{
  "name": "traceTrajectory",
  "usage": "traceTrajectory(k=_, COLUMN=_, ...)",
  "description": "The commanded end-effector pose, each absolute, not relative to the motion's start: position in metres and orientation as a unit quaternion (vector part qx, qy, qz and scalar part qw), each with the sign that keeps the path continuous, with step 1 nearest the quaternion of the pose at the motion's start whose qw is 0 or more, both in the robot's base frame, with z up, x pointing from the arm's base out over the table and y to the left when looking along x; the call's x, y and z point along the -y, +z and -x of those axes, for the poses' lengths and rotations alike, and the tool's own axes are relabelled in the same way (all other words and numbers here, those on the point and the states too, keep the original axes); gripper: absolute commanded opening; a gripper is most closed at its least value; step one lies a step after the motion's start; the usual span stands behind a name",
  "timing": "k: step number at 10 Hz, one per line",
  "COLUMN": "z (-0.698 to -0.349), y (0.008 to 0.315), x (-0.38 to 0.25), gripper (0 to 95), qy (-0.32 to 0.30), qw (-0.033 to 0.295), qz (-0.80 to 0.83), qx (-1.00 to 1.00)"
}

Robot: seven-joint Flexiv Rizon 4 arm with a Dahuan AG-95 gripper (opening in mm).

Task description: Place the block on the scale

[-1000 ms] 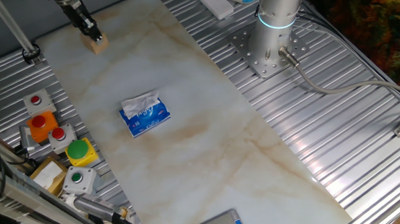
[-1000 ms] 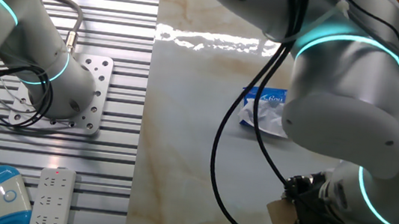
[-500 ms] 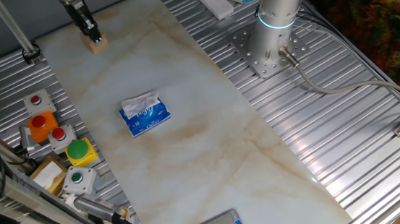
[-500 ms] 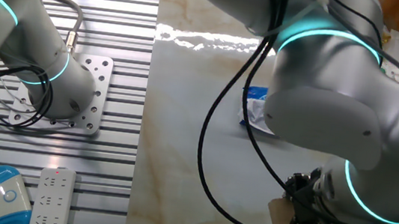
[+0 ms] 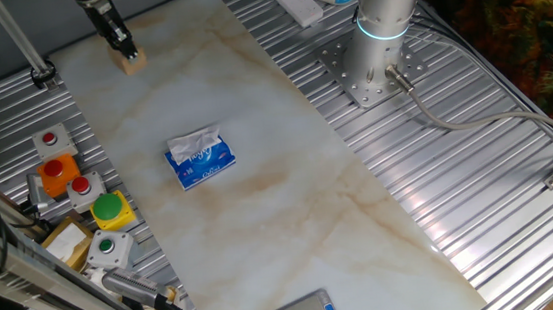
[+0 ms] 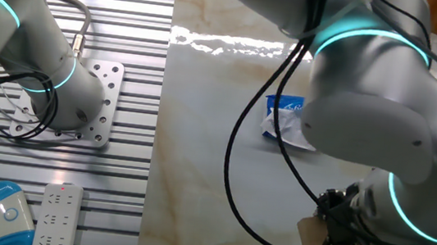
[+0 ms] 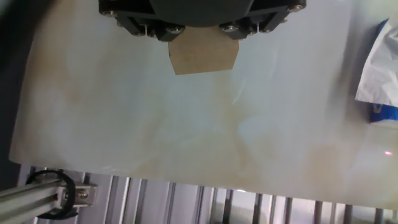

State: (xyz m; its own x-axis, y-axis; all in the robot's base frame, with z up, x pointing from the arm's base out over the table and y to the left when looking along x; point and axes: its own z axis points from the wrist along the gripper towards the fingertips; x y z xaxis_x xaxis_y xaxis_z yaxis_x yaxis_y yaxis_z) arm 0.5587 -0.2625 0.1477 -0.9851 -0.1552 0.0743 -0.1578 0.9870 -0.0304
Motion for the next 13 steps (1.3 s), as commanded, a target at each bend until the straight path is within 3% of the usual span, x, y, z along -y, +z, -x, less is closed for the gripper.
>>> traceTrajectory(k=1, z=-0.557, y=0.149, x=0.262, gripper=0.0, qy=0.019, qw=0.036, qz=-0.080, qx=0.996)
traceTrajectory(k=4, z=-0.569, y=0.158, x=0.251, gripper=0.0, qy=0.020, qw=0.040, qz=-0.080, qx=0.996)
traceTrajectory(k=8, z=-0.611, y=0.172, x=0.163, gripper=0.0, qy=0.025, qw=0.040, qz=-0.056, qx=0.997)
traceTrajectory(k=13, z=-0.623, y=0.182, x=0.052, gripper=0.0, qy=0.026, qw=0.040, qz=-0.020, qx=0.999)
